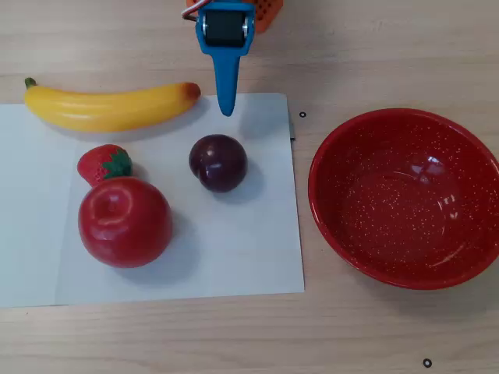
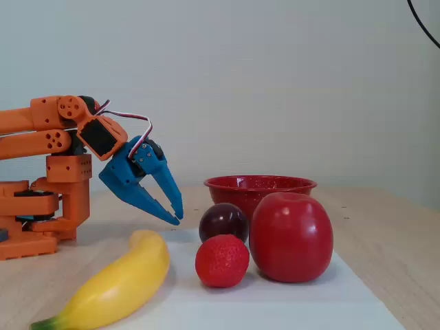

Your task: Grasp the banana and put it in the red bowl

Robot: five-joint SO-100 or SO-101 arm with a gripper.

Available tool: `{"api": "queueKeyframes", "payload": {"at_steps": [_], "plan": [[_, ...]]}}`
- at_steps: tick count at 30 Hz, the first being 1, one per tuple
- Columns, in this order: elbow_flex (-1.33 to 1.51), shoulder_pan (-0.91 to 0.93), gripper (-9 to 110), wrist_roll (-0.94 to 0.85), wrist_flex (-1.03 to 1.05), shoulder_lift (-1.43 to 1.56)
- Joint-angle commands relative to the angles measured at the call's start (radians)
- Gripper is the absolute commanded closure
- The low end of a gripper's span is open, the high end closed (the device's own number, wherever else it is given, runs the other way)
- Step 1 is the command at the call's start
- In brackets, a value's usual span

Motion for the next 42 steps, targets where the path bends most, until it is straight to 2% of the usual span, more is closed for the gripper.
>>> {"api": "queueKeyframes", "payload": {"at_steps": [1,42], "plan": [[0.015,-0.012,101,-0.014,0.000,0.021],[0.014,-0.038,101,-0.018,0.005,0.020]]}}
